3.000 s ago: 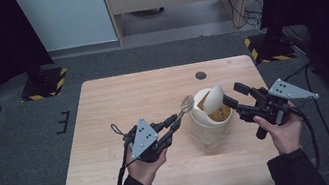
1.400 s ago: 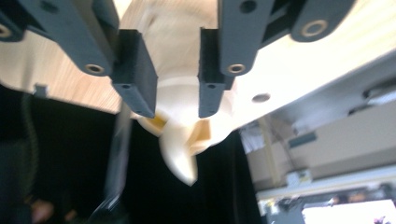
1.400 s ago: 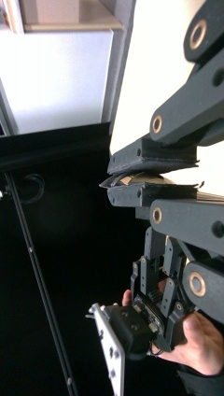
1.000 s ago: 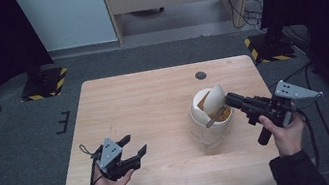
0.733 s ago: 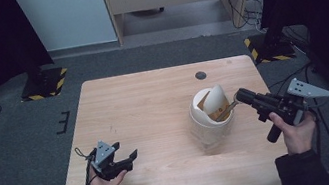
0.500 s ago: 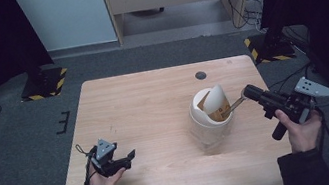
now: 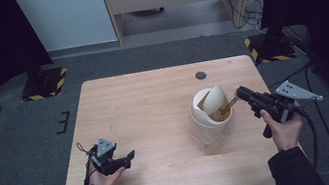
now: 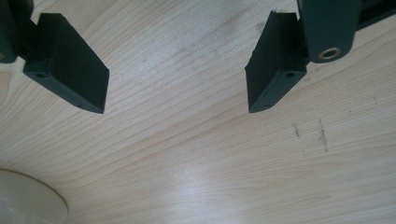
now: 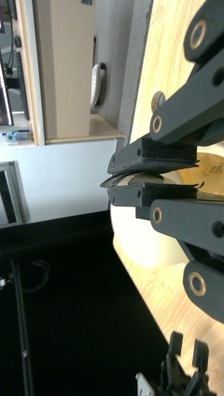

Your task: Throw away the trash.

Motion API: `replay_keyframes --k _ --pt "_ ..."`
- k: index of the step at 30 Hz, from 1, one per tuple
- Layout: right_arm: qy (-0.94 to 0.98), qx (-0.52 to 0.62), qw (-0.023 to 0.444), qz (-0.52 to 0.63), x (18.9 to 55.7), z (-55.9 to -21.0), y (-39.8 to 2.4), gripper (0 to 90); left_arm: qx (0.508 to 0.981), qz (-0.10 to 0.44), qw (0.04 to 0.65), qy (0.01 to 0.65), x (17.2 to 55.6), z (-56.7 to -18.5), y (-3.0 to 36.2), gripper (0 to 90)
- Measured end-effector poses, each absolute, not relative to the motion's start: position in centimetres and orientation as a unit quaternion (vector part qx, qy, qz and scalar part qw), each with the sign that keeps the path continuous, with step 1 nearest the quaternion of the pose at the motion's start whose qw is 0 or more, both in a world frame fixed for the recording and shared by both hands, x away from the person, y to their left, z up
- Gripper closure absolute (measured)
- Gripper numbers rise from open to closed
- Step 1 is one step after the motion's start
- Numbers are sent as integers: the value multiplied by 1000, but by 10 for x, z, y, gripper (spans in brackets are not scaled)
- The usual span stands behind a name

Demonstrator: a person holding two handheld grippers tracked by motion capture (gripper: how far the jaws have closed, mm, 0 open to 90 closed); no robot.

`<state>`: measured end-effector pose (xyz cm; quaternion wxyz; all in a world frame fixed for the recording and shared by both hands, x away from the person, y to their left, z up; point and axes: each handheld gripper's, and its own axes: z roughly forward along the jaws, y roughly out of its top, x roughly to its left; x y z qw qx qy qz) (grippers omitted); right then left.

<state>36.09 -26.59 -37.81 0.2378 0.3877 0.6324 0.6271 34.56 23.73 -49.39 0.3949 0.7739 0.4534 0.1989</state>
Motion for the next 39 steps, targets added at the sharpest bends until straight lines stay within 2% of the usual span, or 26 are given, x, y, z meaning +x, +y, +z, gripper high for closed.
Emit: replay_keyframes --k 13,17,23,26,28,29,30,31,32,39 --pt "655 401 238 594 370 -401 -253 828 774 198 395 453 346 -494 237 213" --pt "663 402 228 589 373 -407 -247 763 774 198 395 453 346 -494 238 213" --pt "653 410 227 596 375 -405 -257 720 772 200 396 455 346 -493 240 213" --pt "635 435 241 592 376 -407 -275 614 771 200 395 458 347 -493 243 213" --pt "636 443 244 583 377 -409 -280 583 771 201 393 459 347 -493 245 213" --pt "635 461 254 565 379 -417 -289 492 770 202 390 462 349 -494 247 207" --pt "638 469 256 555 380 -420 -292 453 770 201 388 465 349 -495 249 203" --pt "638 469 256 555 380 -420 -292 453 770 201 388 465 349 -495 249 197" --pt "649 482 258 529 384 -432 -300 377 772 197 378 471 351 -498 252 192" --pt "685 532 223 444 394 -474 -321 253 787 183 328 489 358 -512 265 152"
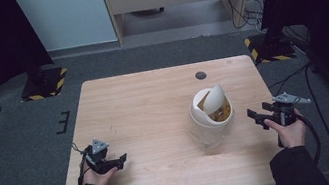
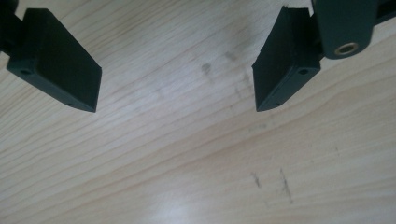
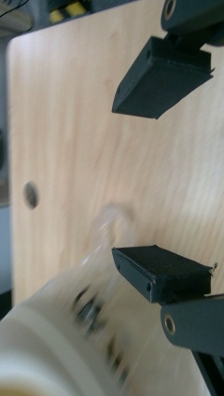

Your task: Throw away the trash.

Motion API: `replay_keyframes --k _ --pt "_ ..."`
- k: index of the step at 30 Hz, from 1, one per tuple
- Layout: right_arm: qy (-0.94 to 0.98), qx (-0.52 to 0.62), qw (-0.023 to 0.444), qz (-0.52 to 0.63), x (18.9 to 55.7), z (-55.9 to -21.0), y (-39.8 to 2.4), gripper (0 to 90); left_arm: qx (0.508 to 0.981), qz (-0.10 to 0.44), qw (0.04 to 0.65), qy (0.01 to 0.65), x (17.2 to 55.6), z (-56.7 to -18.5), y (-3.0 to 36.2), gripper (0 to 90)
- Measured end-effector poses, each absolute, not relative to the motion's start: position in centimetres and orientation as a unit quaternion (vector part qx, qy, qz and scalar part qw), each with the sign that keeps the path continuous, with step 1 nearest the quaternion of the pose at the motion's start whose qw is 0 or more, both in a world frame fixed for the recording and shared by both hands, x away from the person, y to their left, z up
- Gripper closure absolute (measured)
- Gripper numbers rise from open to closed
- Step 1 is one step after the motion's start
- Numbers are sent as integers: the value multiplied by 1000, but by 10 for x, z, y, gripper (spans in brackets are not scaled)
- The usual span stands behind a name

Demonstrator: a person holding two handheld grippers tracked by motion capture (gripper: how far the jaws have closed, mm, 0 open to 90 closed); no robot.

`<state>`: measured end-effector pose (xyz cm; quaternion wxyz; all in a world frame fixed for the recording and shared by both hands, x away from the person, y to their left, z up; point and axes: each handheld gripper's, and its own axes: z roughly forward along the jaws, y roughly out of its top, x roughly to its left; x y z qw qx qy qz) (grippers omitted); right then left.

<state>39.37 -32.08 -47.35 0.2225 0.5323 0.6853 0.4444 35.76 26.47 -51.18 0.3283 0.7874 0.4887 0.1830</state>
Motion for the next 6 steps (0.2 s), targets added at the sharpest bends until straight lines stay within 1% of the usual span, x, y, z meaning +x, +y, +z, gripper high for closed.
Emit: replay_keyframes --k 6 --pt "699 559 217 390 394 -497 -336 217 796 170 303 495 360 -519 270 137"
